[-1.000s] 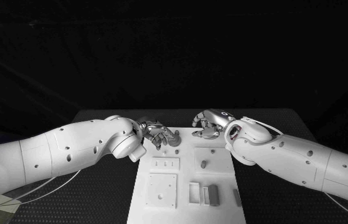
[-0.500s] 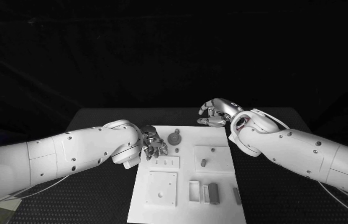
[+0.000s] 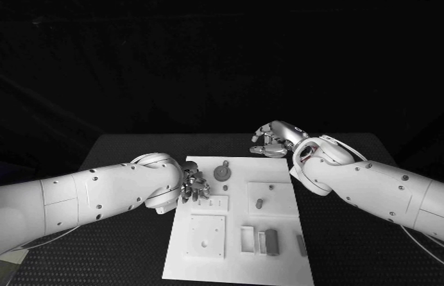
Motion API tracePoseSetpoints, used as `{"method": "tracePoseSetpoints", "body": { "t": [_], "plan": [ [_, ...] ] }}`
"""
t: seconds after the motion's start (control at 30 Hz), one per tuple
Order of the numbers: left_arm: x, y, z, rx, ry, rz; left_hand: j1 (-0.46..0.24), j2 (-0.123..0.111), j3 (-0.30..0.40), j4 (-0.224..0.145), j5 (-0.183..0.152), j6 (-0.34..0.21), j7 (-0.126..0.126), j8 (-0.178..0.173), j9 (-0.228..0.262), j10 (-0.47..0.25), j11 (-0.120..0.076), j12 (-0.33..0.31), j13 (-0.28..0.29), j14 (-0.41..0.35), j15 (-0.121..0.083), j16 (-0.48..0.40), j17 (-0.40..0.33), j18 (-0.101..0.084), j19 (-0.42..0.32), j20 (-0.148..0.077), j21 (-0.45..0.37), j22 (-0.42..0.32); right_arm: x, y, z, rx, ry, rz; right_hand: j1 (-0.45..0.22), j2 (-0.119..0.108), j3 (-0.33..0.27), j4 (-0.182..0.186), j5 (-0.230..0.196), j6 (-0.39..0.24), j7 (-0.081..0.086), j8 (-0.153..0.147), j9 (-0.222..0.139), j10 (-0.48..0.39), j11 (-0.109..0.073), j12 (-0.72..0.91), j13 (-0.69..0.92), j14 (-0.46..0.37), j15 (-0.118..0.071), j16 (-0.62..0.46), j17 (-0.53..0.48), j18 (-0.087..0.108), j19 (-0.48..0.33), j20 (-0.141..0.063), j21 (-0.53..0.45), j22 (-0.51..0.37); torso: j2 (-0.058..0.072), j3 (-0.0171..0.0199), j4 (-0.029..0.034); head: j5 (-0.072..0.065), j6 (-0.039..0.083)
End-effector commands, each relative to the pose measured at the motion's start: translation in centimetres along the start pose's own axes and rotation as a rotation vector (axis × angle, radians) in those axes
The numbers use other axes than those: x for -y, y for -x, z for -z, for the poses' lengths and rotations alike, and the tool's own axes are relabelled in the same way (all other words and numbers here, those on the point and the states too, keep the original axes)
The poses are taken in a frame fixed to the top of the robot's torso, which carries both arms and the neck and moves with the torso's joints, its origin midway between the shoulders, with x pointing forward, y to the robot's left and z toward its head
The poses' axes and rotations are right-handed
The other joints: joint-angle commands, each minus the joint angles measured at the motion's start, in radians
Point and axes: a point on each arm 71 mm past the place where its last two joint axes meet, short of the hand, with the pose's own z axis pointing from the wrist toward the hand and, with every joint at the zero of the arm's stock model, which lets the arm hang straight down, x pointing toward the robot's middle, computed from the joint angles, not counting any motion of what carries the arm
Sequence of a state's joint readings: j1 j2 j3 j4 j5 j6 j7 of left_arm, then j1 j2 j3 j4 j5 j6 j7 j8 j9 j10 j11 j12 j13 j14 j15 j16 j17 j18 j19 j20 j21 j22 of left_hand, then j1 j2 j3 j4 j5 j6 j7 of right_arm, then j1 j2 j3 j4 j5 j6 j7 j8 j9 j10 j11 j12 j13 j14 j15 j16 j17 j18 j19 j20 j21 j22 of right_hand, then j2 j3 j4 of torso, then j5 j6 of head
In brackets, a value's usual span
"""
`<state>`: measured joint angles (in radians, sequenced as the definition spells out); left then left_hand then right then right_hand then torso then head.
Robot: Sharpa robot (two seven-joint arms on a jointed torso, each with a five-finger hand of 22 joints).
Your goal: Assemble the parts on the task board
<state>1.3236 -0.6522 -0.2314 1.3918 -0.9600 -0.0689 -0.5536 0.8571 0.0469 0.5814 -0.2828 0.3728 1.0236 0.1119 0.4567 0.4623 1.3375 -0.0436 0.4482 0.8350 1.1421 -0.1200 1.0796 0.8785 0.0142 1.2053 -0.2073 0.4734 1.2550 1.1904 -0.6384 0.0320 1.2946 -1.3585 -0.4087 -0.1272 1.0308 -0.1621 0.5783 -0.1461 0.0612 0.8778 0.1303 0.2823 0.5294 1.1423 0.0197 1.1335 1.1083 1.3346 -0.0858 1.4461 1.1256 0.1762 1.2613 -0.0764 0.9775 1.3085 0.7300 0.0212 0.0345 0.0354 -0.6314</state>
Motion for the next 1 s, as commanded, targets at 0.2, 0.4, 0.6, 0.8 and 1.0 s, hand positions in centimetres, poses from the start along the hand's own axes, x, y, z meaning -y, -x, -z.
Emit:
{"method": "tracePoseSetpoints", "body": {
  "t": [0.2, 0.4, 0.6, 0.8, 1.0],
  "plan": [
    [0.2, -0.1, -0.1, 0.016, 0.011, -0.043, -0.005, 0.003, 0.008, 0.003, 0.011, 0.086, -0.077, 0.039, 0.239, 0.0, -0.009, 0.013, 0.002, -0.003, -0.012, 0.011, -0.007, 0.01, 0.013, -0.015, 0.004, 0.005, -0.3, -0.1, 0.0, -0.004, 0.014, -0.01, -0.004, 0.005, -0.002, 0.006, 0.001, 0.006, 0.004, -0.005, 0.001, -0.006, 0.001, -0.006, -0.002, -0.008, -0.002, -0.005, -0.001, 0.086, -0.002, -0.006, -0.004, 0.011, -0.001, 0.0003, -0.0007, -0.001, -0.003],
    [0.4, -0.3, -0.2, 0.0, 0.016, -0.054, -0.007, 0.0, 0.012, 0.002, 0.037, 0.088, -0.079, 0.041, 0.252, -0.004, -0.011, 0.031, 0.002, -0.003, -0.016, 0.027, -0.023, 0.009, 0.018, -0.019, 0.005, 0.015, -0.3, -0.1, 0.0, -0.009, 0.013, -0.01, -0.003, 0.009, -0.003, 0.006, 0.001, 0.005, 0.004, -0.006, 0.001, -0.007, 0.001, -0.006, -0.002, -0.009, -0.002, -0.006, -0.002, 0.086, -0.003, -0.006, -0.005, 0.012, -0.001, 0.0003, 0.0013, -0.003, -0.002],
    [0.4, -0.5, -0.4, 0.001, 0.016, -0.055, -0.012, -0.001, 0.009, 0.006, 0.011, 0.092, -0.082, 0.044, 0.263, -0.005, -0.014, 0.046, 0.002, -0.003, -0.019, 0.043, -0.035, 0.008, 0.022, -0.023, 0.007, 0.024, -0.4, -0.2, 0.0, -0.01, 0.015, -0.01, -0.003, 0.01, -0.003, 0.005, 0.001, 0.005, 0.004, -0.006, 0.001, -0.007, 0.001, -0.006, -0.002, -0.009, -0.002, -0.006, -0.001, 0.086, -0.003, -0.006, -0.005, 0.012, 0.0, 0.0009, 0.0005, -0.004, -0.005],
    [0.5, -0.8, -0.5, 0.003, 0.011, -0.061, -0.016, -0.001, 0.008, 0.009, 0.003, 0.094, -0.083, 0.045, 0.267, -0.006, -0.015, 0.052, 0.001, -0.004, -0.021, 0.051, -0.041, 0.007, 0.024, -0.024, 0.006, 0.028, -0.4, -0.2, 0.0, -0.012, 0.015, -0.01, -0.002, 0.011, -0.004, 0.004, 0.001, 0.005, 0.004, -0.006, 0.001, -0.007, 0.001, -0.006, -0.002, -0.009, -0.002, -0.006, -0.002, 0.086, -0.003, -0.006, -0.005, 0.012, -0.001, 0.0008, -0.0003, -0.006, -0.007],
    [0.7, -1.3, -0.6, 0.0, 0.003, -0.073, -0.015, 0.001, 0.01, 0.009, 0.002, 0.095, -0.084, 0.045, 0.269, -0.006, -0.016, 0.056, 0.0, -0.004, -0.021, 0.055, -0.044, 0.007, 0.025, -0.025, 0.006, 0.03, -0.5, -0.2, -0.1, -0.013, 0.017, -0.01, -0.002, 0.011, -0.004, 0.003, 0.001, 0.006, 0.004, -0.006, 0.001, -0.007, 0.001, -0.006, -0.002, -0.008, -0.002, -0.006, 0.0, 0.086, -0.003, -0.007, -0.005, 0.013, 0.0, 0.0004, -0.002, -0.011, 0.0]
  ]
}}
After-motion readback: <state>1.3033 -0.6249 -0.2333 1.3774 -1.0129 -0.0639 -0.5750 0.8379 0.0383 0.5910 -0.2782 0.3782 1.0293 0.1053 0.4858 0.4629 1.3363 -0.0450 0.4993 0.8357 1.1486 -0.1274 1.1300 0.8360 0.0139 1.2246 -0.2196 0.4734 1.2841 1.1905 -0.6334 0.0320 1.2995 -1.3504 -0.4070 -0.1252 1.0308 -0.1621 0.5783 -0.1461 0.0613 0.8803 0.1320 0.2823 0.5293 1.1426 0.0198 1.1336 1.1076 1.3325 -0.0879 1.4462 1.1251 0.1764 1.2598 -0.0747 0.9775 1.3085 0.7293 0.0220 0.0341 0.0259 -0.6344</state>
